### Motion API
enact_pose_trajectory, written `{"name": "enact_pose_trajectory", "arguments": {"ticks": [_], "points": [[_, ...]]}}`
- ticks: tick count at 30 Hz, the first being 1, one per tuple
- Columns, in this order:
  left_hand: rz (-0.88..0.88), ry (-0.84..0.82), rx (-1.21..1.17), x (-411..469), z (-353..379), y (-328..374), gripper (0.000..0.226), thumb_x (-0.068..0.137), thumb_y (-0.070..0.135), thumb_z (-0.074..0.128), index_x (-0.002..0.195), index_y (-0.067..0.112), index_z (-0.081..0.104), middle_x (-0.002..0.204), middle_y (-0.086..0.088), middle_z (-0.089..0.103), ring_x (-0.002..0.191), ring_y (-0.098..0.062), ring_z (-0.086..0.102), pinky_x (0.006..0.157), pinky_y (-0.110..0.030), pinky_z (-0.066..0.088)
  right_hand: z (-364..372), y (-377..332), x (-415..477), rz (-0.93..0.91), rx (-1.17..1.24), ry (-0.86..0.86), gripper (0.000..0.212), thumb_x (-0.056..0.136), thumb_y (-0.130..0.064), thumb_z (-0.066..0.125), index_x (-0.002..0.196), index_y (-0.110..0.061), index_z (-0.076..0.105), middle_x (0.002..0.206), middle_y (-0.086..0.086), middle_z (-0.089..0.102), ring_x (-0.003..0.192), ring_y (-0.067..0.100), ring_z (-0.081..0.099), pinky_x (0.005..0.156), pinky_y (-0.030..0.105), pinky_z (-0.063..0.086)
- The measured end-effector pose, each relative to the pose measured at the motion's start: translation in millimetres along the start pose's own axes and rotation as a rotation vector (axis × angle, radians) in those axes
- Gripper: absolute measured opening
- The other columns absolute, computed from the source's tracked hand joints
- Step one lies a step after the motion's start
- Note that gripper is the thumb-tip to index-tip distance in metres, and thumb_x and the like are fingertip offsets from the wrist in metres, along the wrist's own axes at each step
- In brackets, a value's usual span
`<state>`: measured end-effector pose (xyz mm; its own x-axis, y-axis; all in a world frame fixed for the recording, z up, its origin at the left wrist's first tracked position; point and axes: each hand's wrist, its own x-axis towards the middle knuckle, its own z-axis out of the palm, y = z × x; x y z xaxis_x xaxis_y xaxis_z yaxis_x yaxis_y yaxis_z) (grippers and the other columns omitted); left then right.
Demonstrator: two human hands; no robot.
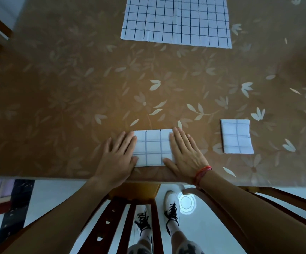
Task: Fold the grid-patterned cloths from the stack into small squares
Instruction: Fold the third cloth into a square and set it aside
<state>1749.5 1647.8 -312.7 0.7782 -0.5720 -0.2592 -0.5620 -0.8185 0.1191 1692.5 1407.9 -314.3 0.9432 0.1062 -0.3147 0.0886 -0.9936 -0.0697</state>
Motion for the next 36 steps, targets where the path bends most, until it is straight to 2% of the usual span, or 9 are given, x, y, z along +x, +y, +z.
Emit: {"name": "enact_pose_trajectory", "arguments": {"ticks": [4,8,12,20,24,26,29,32,36], "points": [[-0.054,0.096,-0.085,14,-14,3,0.05,0.085,0.039,0.04,0.127,0.015,0.052,0.141,-0.009,0.045,0.131,-0.026,0.04,0.101,-0.047,0.036,-10,-2,4,0.018,0.015,-0.003,0.081,0.087,-0.062,0.03,0.144,-0.003,0.035,0.151,0.02,0.031,0.14,0.036,0.031,0.113,0.052,0.029],[-0.131,0.069,-0.112,35,-28,5,0.051,0.081,0.033,0.054,0.128,0.015,0.049,0.123,-0.005,0.051,0.115,-0.027,0.046,0.097,-0.043,0.035,-26,-2,12,0.007,0.029,0.008,0.075,0.082,-0.056,0.042,0.142,-0.012,0.032,0.148,0.016,0.035,0.135,0.034,0.036,0.112,0.048,0.032],[-0.204,-0.038,-0.085,55,-39,9,0.061,0.078,0.03,0.058,0.135,0.018,0.04,0.123,-0.004,0.048,0.114,-0.026,0.042,0.097,-0.039,0.031,-38,1,17,-0.028,0.064,0.03,0.079,0.082,-0.048,0.052,0.148,-0.016,0.022,0.149,0.009,0.029,0.135,0.029,0.032,0.11,0.043,0.03],[-0.323,-0.106,-0.18,69,-48,16,0.035,0.075,0.016,0.062,0.108,0.018,0.052,0.116,-0.005,0.051,0.109,-0.026,0.045,0.091,-0.037,0.037,-47,4,24,-0.043,0.068,-0.004,0.082,0.082,-0.042,0.057,0.149,-0.016,0.019,0.149,0.01,0.027,0.134,0.031,0.03,0.109,0.043,0.031],[-0.341,-0.083,-0.232,68,-50,19,0.041,0.072,0.01,0.063,0.11,0.017,0.049,0.111,-0.004,0.056,0.103,-0.027,0.051,0.088,-0.037,0.04,-47,4,27,-0.034,0.055,-0.016,0.083,0.079,-0.042,0.059,0.148,-0.017,0.02,0.146,0.01,0.029,0.13,0.031,0.032,0.105,0.043,0.036],[-0.363,-0.08,-0.256,69,-52,20,0.042,0.069,0.007,0.064,0.109,0.015,0.052,0.106,-0.005,0.058,0.097,-0.027,0.055,0.082,-0.036,0.043,-48,4,29,-0.027,0.063,-0.021,0.082,0.078,-0.042,0.06,0.147,-0.02,0.022,0.143,0.01,0.032,0.13,0.032,0.033,0.103,0.043,0.038],[-0.368,-0.066,-0.31,69,-52,20,0.03,0.063,0.002,0.064,0.092,0.01,0.062,0.096,-0.006,0.064,0.083,-0.026,0.059,0.065,-0.033,0.047,-51,5,34,-0.019,0.086,-0.03,0.076,0.078,-0.041,0.062,0.143,-0.022,0.026,0.135,0.01,0.039,0.125,0.032,0.038,0.1,0.043,0.041],[-0.348,-0.055,-0.404,65,-52,19,0.027,0.064,-0.003,0.064,0.087,0.012,0.061,0.103,-0.005,0.061,0.091,-0.025,0.058,0.066,-0.034,0.049,-55,6,39,-0.015,0.095,-0.036,0.071,0.079,-0.041,0.06,0.141,-0.024,0.03,0.127,0.01,0.044,0.115,0.029,0.043,0.096,0.04,0.042],[-0.348,-0.033,-0.47,53,-52,21,0.033,0.072,-0.006,0.057,0.091,0.019,0.05,0.083,-0.002,0.057,0.073,-0.017,0.051,0.05,-0.024,0.031,-57,6,46,0.0,0.098,-0.048,0.067,0.079,-0.04,0.06,0.139,-0.026,0.035,0.123,0.008,0.044,0.112,0.026,0.042,0.094,0.038,0.043]]}}
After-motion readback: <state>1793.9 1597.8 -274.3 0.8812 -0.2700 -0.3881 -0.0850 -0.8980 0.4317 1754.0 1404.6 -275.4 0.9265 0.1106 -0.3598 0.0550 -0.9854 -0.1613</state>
